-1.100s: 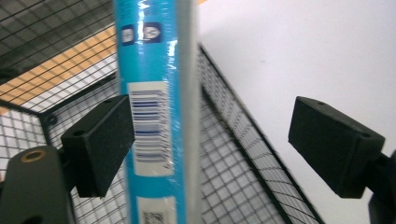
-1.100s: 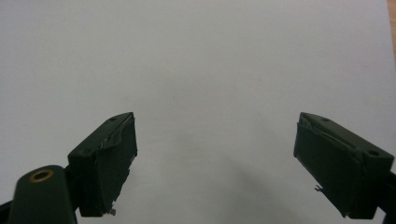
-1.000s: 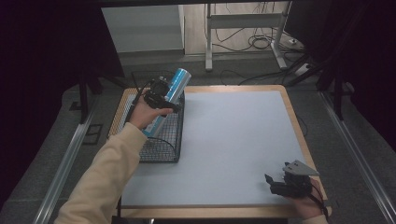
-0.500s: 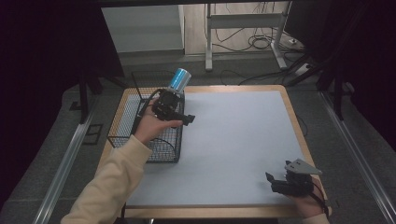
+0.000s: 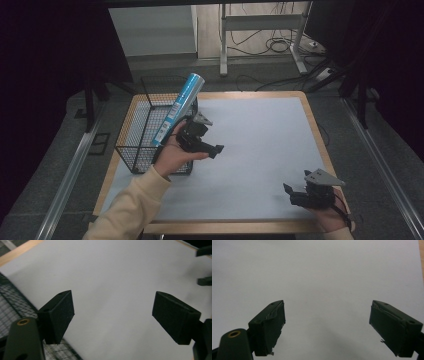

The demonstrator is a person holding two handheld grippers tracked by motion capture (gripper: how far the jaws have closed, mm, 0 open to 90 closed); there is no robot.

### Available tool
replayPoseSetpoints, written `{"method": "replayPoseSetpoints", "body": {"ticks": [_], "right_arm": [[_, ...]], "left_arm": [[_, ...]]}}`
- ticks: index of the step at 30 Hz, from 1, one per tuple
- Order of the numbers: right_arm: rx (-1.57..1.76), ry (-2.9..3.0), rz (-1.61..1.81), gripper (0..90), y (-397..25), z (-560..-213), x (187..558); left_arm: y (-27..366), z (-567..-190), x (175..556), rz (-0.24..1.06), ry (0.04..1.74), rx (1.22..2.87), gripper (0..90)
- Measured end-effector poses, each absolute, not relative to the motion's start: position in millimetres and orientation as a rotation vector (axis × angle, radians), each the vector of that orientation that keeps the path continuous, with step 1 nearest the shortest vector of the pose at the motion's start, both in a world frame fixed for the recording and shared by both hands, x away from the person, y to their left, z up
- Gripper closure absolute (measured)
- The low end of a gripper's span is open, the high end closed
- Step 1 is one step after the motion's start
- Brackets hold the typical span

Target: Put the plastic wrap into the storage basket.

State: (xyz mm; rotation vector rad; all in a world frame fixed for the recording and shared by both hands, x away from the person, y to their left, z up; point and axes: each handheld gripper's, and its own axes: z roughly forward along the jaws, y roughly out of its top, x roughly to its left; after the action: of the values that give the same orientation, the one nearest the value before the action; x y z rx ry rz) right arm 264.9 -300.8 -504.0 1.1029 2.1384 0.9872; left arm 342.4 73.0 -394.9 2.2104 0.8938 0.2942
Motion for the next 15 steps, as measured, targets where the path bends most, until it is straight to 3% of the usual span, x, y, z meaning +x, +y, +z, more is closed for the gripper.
{"method": "replayPoseSetpoints", "body": {"ticks": [15], "right_arm": [[1.065,2.167,0.989,13.6,-290.1,-504.2,271.0]], "left_arm": [[56.2,-449.8,278.9,0.25,0.783,2.211,17.4]]}}
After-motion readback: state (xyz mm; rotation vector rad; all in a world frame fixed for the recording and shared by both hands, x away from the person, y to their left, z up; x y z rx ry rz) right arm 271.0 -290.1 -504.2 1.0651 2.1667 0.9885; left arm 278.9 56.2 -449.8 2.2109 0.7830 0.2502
